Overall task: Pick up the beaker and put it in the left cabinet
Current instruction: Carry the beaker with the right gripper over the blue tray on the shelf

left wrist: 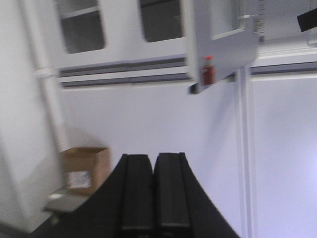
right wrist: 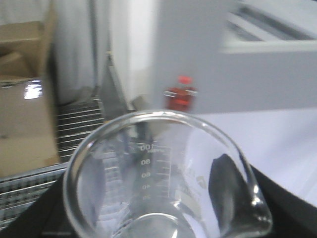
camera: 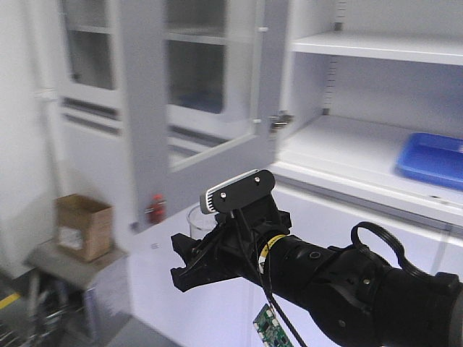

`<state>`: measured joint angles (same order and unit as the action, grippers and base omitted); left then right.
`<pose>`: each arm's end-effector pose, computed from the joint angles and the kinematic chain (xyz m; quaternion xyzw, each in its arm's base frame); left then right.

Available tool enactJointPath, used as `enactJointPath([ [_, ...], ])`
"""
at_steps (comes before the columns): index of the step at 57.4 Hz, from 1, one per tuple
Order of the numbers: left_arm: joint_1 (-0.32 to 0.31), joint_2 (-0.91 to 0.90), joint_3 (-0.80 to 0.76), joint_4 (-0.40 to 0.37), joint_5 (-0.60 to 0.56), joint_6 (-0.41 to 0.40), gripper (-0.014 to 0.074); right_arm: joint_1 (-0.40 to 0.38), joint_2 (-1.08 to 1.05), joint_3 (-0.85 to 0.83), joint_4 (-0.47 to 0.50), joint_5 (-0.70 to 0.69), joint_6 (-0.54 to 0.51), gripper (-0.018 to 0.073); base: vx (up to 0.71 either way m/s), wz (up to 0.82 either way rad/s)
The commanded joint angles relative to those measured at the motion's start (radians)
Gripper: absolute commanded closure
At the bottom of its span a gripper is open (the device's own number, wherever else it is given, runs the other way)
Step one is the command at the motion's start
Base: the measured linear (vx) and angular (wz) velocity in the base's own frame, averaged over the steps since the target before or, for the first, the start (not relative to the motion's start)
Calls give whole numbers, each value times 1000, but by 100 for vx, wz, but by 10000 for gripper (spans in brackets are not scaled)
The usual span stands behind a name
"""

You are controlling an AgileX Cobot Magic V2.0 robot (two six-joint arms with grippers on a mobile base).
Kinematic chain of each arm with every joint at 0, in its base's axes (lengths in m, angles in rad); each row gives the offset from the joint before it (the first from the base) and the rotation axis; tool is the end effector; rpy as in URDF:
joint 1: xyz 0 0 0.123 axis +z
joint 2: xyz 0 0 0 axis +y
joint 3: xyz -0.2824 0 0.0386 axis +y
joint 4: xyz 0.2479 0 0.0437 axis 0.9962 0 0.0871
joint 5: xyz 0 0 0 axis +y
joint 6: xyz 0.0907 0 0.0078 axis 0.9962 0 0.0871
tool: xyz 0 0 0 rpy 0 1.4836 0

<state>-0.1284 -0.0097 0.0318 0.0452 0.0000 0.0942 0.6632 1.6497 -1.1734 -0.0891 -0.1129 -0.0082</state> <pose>0.0564 -0.0073 0.2029 0.0913 0.6776 0.0040 0.7297 0.3057 0.2400 0.3017 -0.2987 0.7398 0.1723 0.5777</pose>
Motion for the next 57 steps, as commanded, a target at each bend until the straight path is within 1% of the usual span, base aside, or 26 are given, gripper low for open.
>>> enactJointPath([
  [1, -1, -19, 16, -3, -75, -3, 595, -1, -46, -34, 2, -85, -4, 568, 21, -81],
  [15, -1, -19, 16, -3, -75, -3, 595, -1, -46, -34, 2, -86, -4, 568, 21, -74],
  [29, -1, -19, 16, -3, -75, -3, 595, -1, -46, -34, 2, -85, -4, 568, 23, -57],
  [42, -1, -19, 16, -3, -75, -3, 595, -1, -46, -34, 2, -85, -4, 568, 25, -37],
  [57, -1, -19, 16, -3, -75, -3, 595, -1, -46, -34, 2, -85, -4, 568, 27, -19],
])
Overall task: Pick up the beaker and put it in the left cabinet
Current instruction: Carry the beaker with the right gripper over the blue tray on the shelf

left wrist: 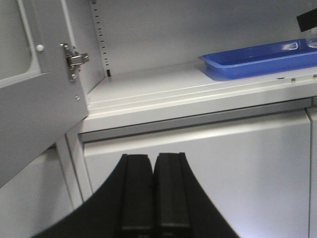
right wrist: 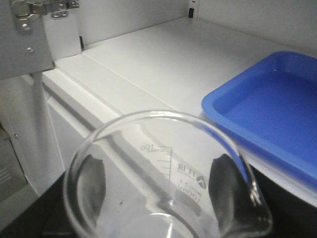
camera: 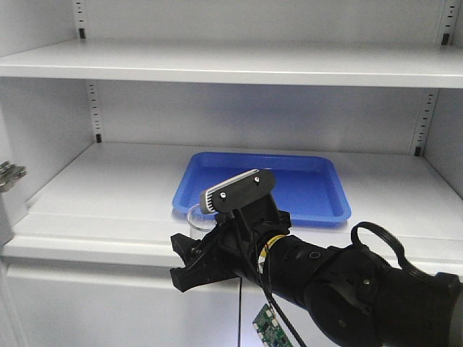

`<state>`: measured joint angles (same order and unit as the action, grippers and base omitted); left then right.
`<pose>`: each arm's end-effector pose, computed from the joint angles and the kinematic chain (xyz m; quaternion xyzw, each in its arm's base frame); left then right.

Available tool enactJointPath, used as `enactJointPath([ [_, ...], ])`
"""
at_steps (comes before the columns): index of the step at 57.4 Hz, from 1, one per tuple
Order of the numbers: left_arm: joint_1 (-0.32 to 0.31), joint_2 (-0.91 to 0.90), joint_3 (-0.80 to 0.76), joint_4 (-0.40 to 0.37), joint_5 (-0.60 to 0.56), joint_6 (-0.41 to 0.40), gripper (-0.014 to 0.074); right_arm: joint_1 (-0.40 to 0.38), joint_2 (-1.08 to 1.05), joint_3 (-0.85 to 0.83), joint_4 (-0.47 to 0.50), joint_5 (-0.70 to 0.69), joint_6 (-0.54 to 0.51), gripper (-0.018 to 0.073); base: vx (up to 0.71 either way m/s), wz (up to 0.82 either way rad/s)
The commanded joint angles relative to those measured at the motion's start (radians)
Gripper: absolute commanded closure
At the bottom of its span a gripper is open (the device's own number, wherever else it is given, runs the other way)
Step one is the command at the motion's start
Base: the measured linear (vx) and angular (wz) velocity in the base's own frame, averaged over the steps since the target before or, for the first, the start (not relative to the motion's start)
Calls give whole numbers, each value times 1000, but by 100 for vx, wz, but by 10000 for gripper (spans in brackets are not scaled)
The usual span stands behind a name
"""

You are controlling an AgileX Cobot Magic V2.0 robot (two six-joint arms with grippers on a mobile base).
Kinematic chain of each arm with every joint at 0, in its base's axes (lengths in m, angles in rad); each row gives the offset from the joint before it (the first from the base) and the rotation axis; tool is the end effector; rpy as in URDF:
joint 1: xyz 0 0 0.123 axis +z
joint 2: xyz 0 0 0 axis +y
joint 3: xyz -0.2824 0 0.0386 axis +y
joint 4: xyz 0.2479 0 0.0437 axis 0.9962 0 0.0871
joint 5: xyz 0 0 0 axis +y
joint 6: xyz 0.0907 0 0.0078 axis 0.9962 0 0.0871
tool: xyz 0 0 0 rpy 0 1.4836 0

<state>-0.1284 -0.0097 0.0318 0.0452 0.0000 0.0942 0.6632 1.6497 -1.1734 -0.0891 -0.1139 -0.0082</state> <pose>0.0564 -0.0073 0.2029 0.0913 0.6776 0.0040 0.7297 0.3057 0.2400 0.3018 -0.2986 0.7395 0.1725 0.5781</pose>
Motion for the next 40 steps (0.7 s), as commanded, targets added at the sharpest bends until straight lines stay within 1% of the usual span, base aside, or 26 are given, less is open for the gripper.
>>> enactJointPath([
  [1, -1, -19, 16, -3, -75, -3, 595, -1, -46, -34, 2, -84, -4, 568, 27, -15],
  [23, -1, -19, 16, -3, -75, -3, 595, -1, -46, -34, 2, -84, -4, 568, 25, -15],
  [40, -1, -19, 16, -3, -75, -3, 595, -1, -46, -34, 2, -83, -4, 568, 16, -11],
])
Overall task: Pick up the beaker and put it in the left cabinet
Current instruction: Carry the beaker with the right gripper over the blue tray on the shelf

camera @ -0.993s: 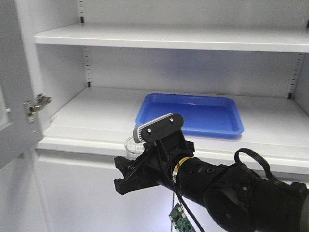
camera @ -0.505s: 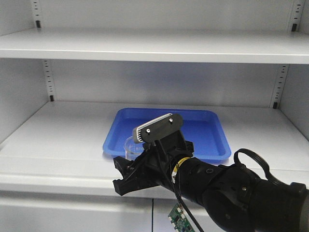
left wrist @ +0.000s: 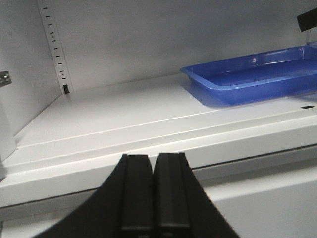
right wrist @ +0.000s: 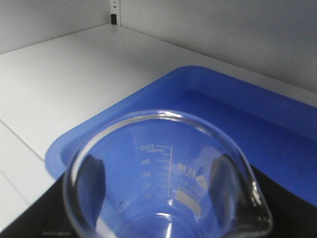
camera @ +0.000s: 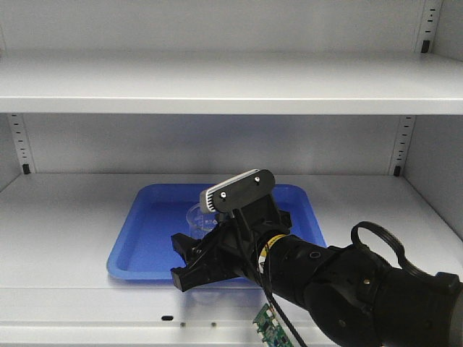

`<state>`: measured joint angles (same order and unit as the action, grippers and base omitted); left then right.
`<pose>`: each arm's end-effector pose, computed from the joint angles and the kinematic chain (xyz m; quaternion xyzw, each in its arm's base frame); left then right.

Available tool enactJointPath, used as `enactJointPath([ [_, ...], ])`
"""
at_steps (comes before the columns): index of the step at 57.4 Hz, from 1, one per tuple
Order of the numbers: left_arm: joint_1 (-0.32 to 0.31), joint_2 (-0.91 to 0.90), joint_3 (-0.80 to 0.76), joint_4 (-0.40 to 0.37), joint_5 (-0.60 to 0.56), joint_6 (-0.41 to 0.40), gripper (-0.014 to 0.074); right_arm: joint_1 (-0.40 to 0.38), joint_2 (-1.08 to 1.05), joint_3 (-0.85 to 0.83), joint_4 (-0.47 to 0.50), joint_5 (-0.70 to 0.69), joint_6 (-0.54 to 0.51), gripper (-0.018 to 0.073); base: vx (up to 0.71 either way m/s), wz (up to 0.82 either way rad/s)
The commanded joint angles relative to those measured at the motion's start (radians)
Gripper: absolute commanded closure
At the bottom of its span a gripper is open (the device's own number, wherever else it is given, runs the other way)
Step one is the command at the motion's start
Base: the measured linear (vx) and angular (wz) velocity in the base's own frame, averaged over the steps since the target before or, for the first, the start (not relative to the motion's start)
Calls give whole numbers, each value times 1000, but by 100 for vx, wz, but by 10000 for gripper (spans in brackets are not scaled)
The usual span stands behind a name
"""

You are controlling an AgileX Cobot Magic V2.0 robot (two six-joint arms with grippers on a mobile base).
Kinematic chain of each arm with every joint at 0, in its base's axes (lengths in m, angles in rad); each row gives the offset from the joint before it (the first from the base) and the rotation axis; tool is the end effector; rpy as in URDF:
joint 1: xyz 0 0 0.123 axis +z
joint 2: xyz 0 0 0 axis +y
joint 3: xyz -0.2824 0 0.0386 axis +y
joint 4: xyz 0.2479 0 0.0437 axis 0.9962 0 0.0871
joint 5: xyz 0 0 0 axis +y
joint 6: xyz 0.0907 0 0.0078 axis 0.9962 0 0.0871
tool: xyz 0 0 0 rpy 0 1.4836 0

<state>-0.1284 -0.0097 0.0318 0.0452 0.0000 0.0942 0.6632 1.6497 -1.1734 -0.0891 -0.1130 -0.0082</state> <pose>0.0564 -0.0073 0.2029 0.0913 0.6776 0.0040 0.7297 0.3057 0.2400 0.3017 -0.2987 0.7398 0.1723 0.5777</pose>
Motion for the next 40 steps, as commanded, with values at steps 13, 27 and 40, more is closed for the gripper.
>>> enactJointPath([
  [13, -1, -19, 16, -3, -75, -3, 595, -1, -46, -34, 2, -84, -4, 568, 9, -6],
  [27, -1, -19, 16, -3, -75, -3, 595, -1, -46, -34, 2, -128, -4, 568, 3, -4],
  [40, -1, -19, 16, -3, -75, -3, 595, -40, -11, -47, 15, -238, 0, 568, 0, 0],
])
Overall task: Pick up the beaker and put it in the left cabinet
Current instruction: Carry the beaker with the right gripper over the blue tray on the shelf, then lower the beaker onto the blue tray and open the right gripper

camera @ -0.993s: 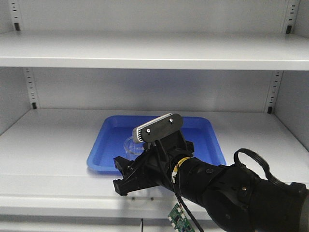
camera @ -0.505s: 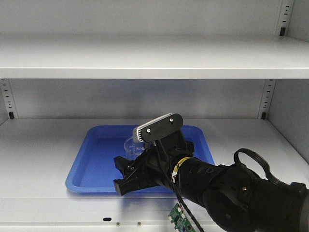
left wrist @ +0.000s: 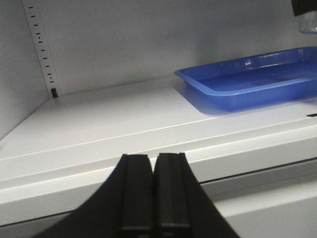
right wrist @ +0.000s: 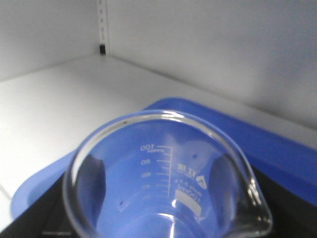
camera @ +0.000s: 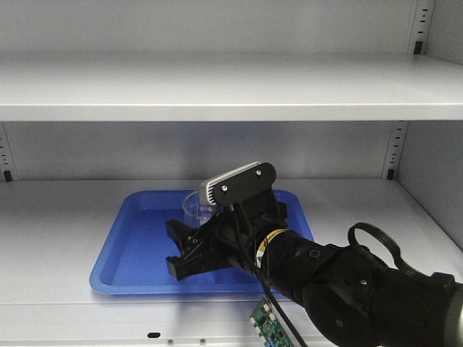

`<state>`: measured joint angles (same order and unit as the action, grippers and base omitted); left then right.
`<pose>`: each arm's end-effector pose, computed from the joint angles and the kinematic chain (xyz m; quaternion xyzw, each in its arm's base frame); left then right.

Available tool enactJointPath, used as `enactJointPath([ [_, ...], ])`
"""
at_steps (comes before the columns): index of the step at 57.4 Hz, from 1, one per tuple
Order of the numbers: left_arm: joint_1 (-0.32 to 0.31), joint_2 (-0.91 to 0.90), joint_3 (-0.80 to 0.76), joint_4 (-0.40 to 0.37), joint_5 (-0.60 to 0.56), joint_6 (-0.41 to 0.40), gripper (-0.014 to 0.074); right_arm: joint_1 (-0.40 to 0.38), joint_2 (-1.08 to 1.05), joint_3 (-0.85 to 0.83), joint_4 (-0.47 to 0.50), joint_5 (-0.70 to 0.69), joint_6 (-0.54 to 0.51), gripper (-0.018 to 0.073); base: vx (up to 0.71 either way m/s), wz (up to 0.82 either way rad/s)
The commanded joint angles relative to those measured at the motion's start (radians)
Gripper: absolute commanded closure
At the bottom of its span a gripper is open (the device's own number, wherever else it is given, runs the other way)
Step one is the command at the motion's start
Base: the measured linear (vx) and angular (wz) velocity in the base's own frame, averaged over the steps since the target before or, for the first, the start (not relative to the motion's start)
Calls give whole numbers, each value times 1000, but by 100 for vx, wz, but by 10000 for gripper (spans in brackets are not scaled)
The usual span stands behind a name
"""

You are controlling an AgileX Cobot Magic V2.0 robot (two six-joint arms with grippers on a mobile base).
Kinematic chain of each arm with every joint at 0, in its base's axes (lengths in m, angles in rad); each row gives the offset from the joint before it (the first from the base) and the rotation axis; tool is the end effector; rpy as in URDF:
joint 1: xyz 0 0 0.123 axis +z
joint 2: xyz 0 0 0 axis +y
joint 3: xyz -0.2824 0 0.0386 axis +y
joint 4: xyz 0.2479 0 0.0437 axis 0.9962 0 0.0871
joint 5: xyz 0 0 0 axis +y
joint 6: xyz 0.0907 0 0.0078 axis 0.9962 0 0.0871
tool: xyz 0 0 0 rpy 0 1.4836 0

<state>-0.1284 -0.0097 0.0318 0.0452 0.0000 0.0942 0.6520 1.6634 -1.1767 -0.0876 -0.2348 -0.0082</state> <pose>0.0564 -0.0073 0.2029 0.0913 0.6776 0.0040 0.7297 0.3119 0.2404 0.3082 -0.2840 0.7083 0.1856 0.6190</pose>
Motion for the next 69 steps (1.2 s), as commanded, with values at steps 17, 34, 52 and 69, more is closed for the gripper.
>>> enactJointPath([
  [17, -1, -19, 16, -3, -75, -3, 595, -115, 150, -185, 54, -6, 8, 565, 0, 0],
  [34, -1, -19, 16, -3, -75, -3, 595, -115, 223, -198, 53, 35, 8, 521, 0, 0],
  [52, -1, -19, 16, -3, -75, -3, 595, -115, 223, -198, 53, 52, 8, 137, 0, 0],
  [69, -1, -19, 16, -3, -75, -3, 595, -115, 187, -198, 53, 23, 0, -169, 0, 0],
])
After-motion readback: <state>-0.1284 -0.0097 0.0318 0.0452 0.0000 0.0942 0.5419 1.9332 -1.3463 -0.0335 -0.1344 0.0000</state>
